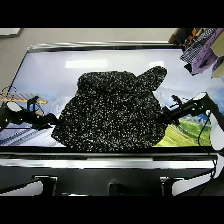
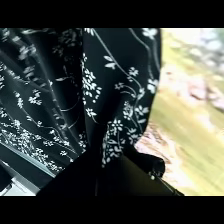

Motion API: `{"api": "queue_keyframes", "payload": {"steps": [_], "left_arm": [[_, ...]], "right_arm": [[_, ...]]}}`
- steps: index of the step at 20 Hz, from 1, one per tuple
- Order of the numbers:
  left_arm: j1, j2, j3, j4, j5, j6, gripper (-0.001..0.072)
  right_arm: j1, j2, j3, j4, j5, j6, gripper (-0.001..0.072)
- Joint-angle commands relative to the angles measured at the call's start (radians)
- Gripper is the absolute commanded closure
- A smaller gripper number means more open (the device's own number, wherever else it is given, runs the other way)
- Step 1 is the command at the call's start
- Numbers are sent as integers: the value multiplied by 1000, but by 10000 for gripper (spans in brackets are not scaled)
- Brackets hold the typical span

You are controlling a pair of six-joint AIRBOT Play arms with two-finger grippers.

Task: Fold the clothes and pants, and hang the long-sleeved shirts on hangers.

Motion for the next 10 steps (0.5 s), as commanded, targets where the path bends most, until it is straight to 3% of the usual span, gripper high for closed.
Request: {"api": "queue_keyframes", "payload": {"steps": [1, 10], "left_arm": [[29, 0, -8, 1, 24, 8, 91], [34, -93, -10, -98, 13, 9, 93]], "right_arm": [[13, 11, 0, 14, 11, -1, 681], [13, 53, 0, 32, 21, 2, 681]]}}
